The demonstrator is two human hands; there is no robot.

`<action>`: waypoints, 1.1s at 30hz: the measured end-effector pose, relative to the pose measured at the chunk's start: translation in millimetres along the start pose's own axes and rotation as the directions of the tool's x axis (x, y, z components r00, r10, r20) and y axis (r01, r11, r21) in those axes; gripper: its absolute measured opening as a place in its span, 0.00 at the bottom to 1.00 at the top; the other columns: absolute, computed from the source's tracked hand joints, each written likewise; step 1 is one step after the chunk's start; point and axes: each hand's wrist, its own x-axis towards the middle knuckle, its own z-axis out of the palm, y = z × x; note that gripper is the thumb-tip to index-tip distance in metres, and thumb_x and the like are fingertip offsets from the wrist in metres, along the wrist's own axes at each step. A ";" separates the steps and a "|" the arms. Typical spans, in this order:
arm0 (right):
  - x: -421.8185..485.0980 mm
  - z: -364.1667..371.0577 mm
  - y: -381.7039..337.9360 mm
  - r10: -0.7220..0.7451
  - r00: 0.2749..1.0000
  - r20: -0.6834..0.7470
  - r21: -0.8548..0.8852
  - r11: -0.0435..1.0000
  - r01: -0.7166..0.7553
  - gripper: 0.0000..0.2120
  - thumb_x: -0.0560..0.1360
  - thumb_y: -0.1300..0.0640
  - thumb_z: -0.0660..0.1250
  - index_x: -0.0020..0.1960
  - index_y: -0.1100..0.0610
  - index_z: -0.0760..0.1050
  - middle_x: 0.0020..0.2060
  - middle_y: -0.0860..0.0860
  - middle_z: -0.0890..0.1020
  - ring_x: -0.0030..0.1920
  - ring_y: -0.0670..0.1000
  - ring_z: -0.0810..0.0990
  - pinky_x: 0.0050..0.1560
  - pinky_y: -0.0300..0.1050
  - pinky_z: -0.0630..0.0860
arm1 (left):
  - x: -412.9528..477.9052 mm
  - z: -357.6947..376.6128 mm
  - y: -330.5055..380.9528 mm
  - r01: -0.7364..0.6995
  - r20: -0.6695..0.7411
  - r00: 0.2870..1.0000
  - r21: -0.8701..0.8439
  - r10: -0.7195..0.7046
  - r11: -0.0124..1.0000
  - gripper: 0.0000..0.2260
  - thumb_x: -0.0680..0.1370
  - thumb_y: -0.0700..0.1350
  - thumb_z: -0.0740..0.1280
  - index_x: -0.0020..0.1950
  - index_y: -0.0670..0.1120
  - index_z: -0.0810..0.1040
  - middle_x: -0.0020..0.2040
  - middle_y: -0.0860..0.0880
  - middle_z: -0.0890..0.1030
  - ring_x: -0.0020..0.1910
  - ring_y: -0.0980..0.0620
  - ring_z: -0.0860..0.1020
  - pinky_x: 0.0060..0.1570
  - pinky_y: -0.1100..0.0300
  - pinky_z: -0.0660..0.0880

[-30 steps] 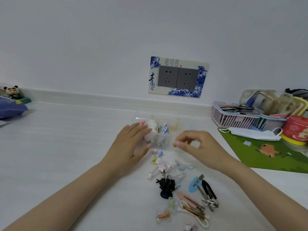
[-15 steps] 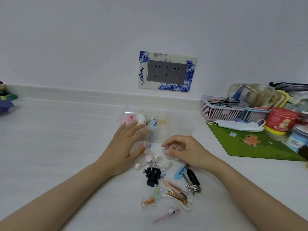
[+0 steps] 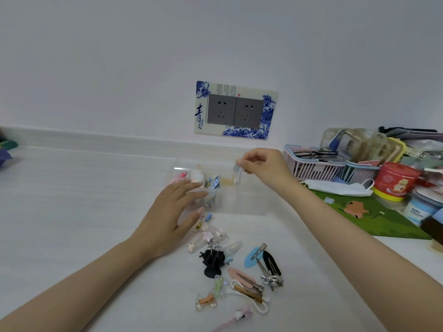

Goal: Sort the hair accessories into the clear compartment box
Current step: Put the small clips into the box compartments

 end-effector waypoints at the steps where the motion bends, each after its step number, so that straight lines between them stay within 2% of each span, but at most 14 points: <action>1: 5.5 3.8 3.9 0.003 1.000 0.030 -0.063 0.998 -0.001 0.03 0.69 0.59 0.74 0.40 0.58 0.80 0.33 0.50 0.82 0.31 0.44 0.78 0.39 0.37 0.78 | 0.0 -0.1 -0.9 0.000 0.005 1.000 0.003 0.000 1.000 0.18 0.78 0.54 0.56 0.66 0.53 0.72 0.67 0.54 0.72 0.70 0.58 0.62 0.70 0.68 0.52; 3: 12.9 10.5 12.0 0.014 0.995 0.104 -0.183 0.983 0.005 0.03 0.70 0.58 0.74 0.40 0.57 0.82 0.34 0.51 0.82 0.34 0.46 0.77 0.42 0.41 0.77 | 1.0 -0.9 -2.1 -0.001 0.006 1.000 0.000 0.001 1.000 0.17 0.78 0.54 0.57 0.66 0.53 0.72 0.67 0.55 0.72 0.71 0.59 0.61 0.70 0.68 0.52; 4: 15.3 12.8 15.6 0.015 0.990 0.140 -0.225 0.974 0.017 0.03 0.70 0.57 0.73 0.40 0.56 0.82 0.35 0.51 0.83 0.34 0.46 0.77 0.41 0.40 0.76 | 1.3 -1.2 -2.5 0.000 0.005 1.000 -0.005 0.000 1.000 0.17 0.78 0.54 0.57 0.65 0.53 0.72 0.67 0.56 0.72 0.71 0.58 0.61 0.70 0.68 0.52; 6: 17.7 15.2 20.9 0.009 0.982 0.186 -0.265 0.963 0.042 0.02 0.70 0.56 0.73 0.41 0.55 0.83 0.35 0.49 0.83 0.32 0.40 0.77 0.37 0.31 0.73 | 0.7 -0.3 -2.5 0.001 0.010 1.000 -0.018 -0.001 1.000 0.16 0.79 0.53 0.58 0.65 0.54 0.72 0.66 0.57 0.72 0.71 0.58 0.62 0.70 0.67 0.53; 8: 17.1 16.5 24.1 0.008 0.981 0.191 -0.241 0.970 0.039 0.03 0.70 0.56 0.73 0.42 0.55 0.83 0.35 0.46 0.83 0.33 0.38 0.77 0.37 0.29 0.71 | -0.2 0.8 -1.4 0.001 0.018 1.000 -0.032 0.000 1.000 0.15 0.79 0.51 0.61 0.65 0.53 0.73 0.65 0.57 0.72 0.71 0.58 0.63 0.70 0.66 0.54; 12: 9.7 15.3 25.5 0.008 0.972 0.233 -0.188 0.981 0.037 0.07 0.74 0.55 0.68 0.48 0.56 0.83 0.41 0.47 0.83 0.42 0.45 0.78 0.45 0.34 0.73 | -0.2 -1.5 2.4 0.002 0.021 1.000 -0.076 0.000 0.997 0.12 0.78 0.48 0.63 0.61 0.51 0.77 0.62 0.56 0.76 0.65 0.60 0.68 0.67 0.68 0.59; 15: 0.9 9.8 21.8 -0.017 0.977 0.214 -0.197 0.979 0.060 0.10 0.77 0.53 0.63 0.49 0.55 0.82 0.46 0.45 0.83 0.49 0.46 0.79 0.48 0.36 0.71 | -1.6 -8.5 5.2 0.036 0.049 0.998 -0.108 -0.030 0.994 0.09 0.78 0.53 0.62 0.54 0.54 0.79 0.52 0.59 0.79 0.55 0.63 0.73 0.57 0.65 0.68; 18: -15.2 4.6 14.0 -0.077 0.986 0.150 -0.143 0.985 0.098 0.09 0.78 0.54 0.62 0.46 0.51 0.81 0.45 0.42 0.83 0.50 0.45 0.79 0.48 0.34 0.71 | -4.4 -17.5 6.2 0.115 0.146 0.985 -0.143 -0.094 0.983 0.11 0.73 0.62 0.63 0.45 0.58 0.78 0.42 0.61 0.79 0.47 0.62 0.74 0.44 0.67 0.70; 22: -51.2 6.4 7.7 -0.123 0.981 0.148 -0.040 0.991 0.130 0.09 0.77 0.55 0.63 0.43 0.46 0.80 0.42 0.39 0.83 0.48 0.44 0.80 0.51 0.36 0.72 | -9.0 -23.8 10.8 0.220 0.359 0.917 -0.088 -0.175 0.972 0.16 0.63 0.69 0.66 0.43 0.62 0.76 0.44 0.65 0.77 0.44 0.62 0.74 0.37 0.71 0.69; 25: -74.9 11.1 9.5 -0.084 0.964 0.250 -0.017 0.996 0.092 0.08 0.77 0.54 0.64 0.44 0.49 0.81 0.41 0.40 0.83 0.47 0.44 0.80 0.53 0.40 0.73 | -10.3 -21.6 15.2 0.214 0.431 0.886 -0.047 -0.173 0.976 0.12 0.64 0.63 0.69 0.42 0.60 0.75 0.43 0.68 0.76 0.41 0.61 0.74 0.35 0.71 0.68; 29: -86.5 18.7 11.6 -0.035 0.946 0.323 -0.035 0.998 0.049 0.09 0.77 0.54 0.64 0.46 0.54 0.82 0.42 0.43 0.84 0.49 0.46 0.81 0.56 0.46 0.74 | -11.1 -20.2 15.3 0.247 0.423 0.885 -0.073 -0.194 0.966 0.07 0.68 0.56 0.71 0.39 0.57 0.74 0.39 0.74 0.74 0.32 0.63 0.73 0.34 0.72 0.69; 33: -90.8 25.9 12.4 -0.021 0.946 0.324 0.010 1.000 0.019 0.07 0.76 0.54 0.65 0.46 0.53 0.82 0.43 0.47 0.84 0.49 0.48 0.81 0.56 0.47 0.74 | -10.7 -20.1 8.9 0.299 0.422 0.882 -0.155 -0.210 0.942 0.07 0.69 0.51 0.73 0.42 0.56 0.76 0.35 0.60 0.77 0.32 0.62 0.74 0.33 0.72 0.70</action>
